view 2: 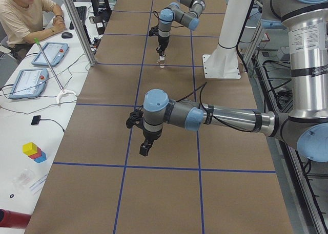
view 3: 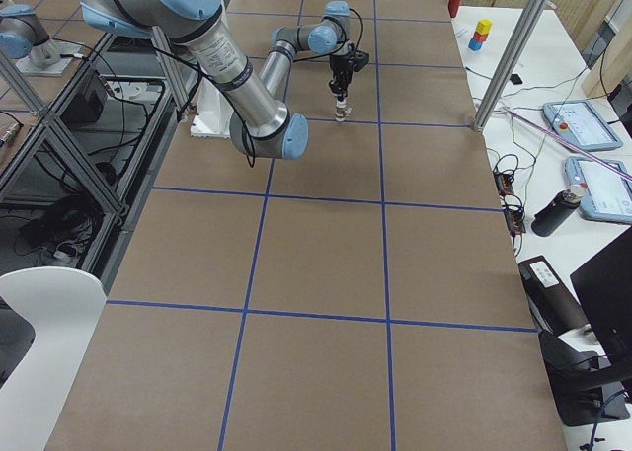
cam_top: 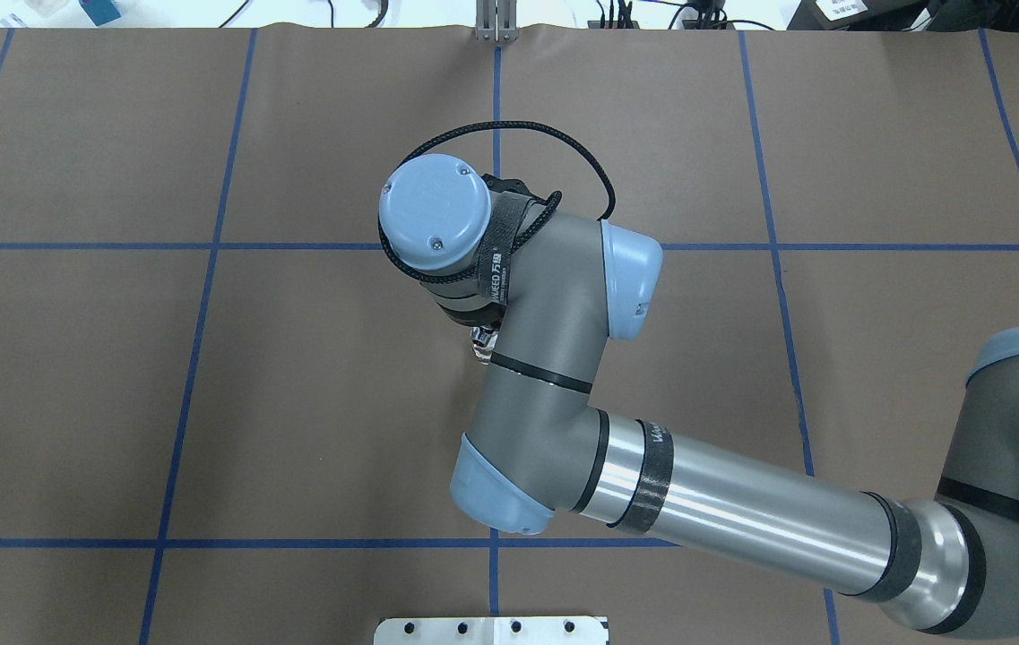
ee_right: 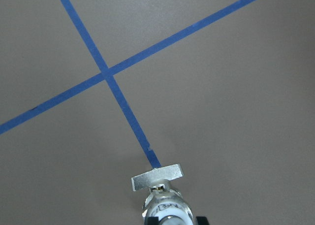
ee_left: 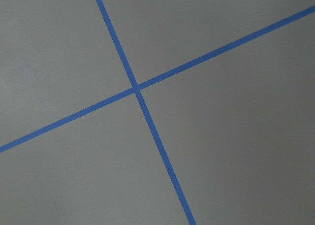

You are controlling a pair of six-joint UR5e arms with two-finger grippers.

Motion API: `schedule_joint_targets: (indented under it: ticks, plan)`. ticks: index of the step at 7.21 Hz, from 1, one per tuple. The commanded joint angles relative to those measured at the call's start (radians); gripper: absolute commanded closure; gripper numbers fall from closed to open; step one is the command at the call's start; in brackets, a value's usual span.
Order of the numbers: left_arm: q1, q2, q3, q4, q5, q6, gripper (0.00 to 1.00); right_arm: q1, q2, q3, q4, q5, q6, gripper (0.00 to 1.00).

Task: Assemble PPR valve and pipe with both arms
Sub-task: 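Lower the chrome fitting onto the white valve and press it down with the right gripper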

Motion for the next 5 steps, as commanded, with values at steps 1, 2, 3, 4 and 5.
schedule_joint_targets:
  ticks: [1, 2, 3, 4, 5]
  plan:
    - [0.001, 0.000, 0.001, 0.000, 0.000, 0.000, 0.00, 0.000, -0.001, -0.010, 0.021, -0.001, -0.001, 1.00]
    - [0.001, 0.000, 0.001, 0.000, 0.000, 0.000, 0.00, 0.000, -0.001, -0.010, 0.021, -0.001, -0.001, 1.00]
    - [0.001, 0.000, 0.001, 0.000, 0.000, 0.000, 0.00, 0.000, -0.001, -0.010, 0.021, -0.001, -0.001, 0.98]
    - [0.001, 0.000, 0.001, 0.000, 0.000, 0.000, 0.00, 0.000, -0.001, -0.010, 0.022, -0.001, -0.001, 0.75]
    - [0.001, 0.000, 0.001, 0.000, 0.000, 0.000, 0.00, 0.000, -0.001, -0.010, 0.022, -0.001, -0.001, 0.44]
